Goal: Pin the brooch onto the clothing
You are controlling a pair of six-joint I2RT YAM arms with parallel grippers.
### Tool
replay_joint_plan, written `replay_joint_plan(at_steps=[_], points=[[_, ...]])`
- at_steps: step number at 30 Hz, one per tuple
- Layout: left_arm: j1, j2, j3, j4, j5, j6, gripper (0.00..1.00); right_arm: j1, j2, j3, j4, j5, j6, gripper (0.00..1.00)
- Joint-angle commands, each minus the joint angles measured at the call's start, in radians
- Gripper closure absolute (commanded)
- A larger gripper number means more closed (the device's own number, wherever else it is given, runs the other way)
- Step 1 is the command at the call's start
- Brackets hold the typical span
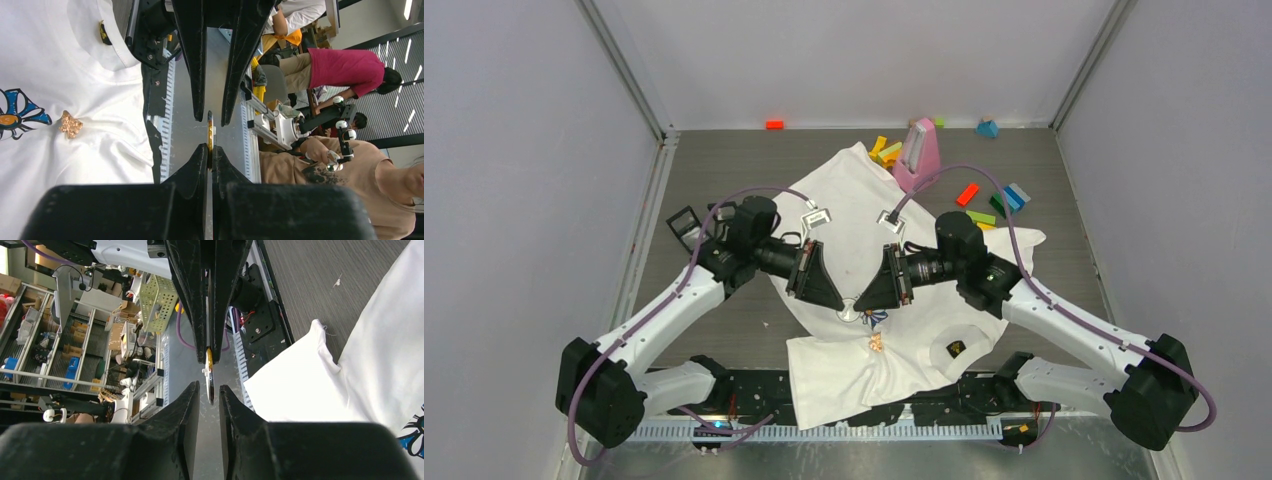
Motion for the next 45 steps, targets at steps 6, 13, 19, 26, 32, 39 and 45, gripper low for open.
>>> replay_joint_plan(at_steps=[6,13,19,26,32,39,45], points=[[-0.014,0.006,0.044,0.002,0.019,0.016,1.0,0.01,0.006,-0.008,0.089,-0.029,0.026,0.95],[-0.014,-0.041,0.054,0.001,-0.228,0.03,0.35,0.01,-0.062,-0.05,0.116,0.193,0.03,0.99],[-0.014,-0.146,-0.09,0.38,-0.497,-0.194,0.14,0.012,-0.139,-0.146,0.329,0.473,0.102,0.99],[-0.018,-0.235,-0.25,0.751,-0.663,-0.481,0.11,0.043,-0.194,-0.205,0.51,0.693,0.112,0.99],[-0.031,-0.232,-0.3,0.941,-0.704,-0.631,0.35,0.063,-0.196,-0.215,0.591,0.75,0.112,0.99],[-0.035,-0.181,-0.295,1.031,-0.694,-0.687,0.6,0.087,-0.165,-0.212,0.64,0.753,0.121,0.99],[-0.05,-0.151,-0.294,1.064,-0.687,-0.702,0.61,0.093,-0.163,-0.21,0.646,0.763,0.116,0.99]])
